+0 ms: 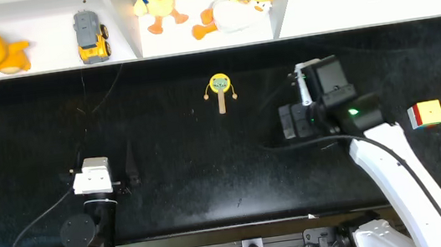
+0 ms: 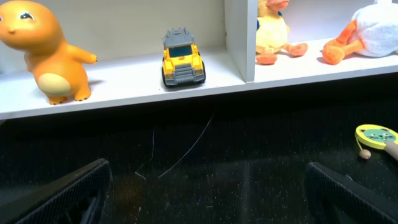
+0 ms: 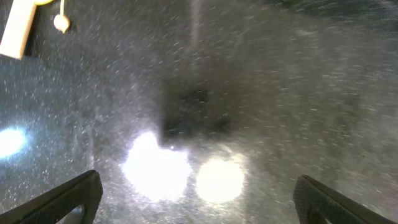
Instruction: Store Toys
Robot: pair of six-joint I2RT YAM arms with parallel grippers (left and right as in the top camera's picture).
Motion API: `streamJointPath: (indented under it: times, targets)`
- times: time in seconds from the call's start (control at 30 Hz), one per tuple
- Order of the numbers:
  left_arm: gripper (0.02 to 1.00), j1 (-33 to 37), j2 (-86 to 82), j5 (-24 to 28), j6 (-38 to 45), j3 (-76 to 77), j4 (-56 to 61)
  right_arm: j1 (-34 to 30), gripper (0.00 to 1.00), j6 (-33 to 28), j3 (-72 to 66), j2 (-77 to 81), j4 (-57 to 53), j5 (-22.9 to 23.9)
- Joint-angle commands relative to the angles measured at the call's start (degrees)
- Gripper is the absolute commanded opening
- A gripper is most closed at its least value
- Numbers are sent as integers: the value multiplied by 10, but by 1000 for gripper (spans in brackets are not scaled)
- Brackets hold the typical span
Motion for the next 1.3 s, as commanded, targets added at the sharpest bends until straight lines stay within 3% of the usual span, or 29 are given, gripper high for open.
streamJointPath:
  times: [0.03,0.73,0.9,1.0,1.17,1.3]
  targets:
    - [998,-2,-6,10,8,-1,-1,39,996,0,18,11,0,7]
    - [998,-2,-6,10,8,-1,-1,62,996,0,57,92,-9,14]
    - [998,-2,-6,10,8,-1,-1,62,996,5,94,115,-13,-50]
    - [998,-2,-6,10,8,-1,-1,63,996,70,111,137,-25,-50]
    - [998,-2,-6,10,8,-1,-1,87,993,115,133,174,-28,-46]
    - [998,-2,-6,10,9,-1,-1,141,993,179,149,202,-27,6]
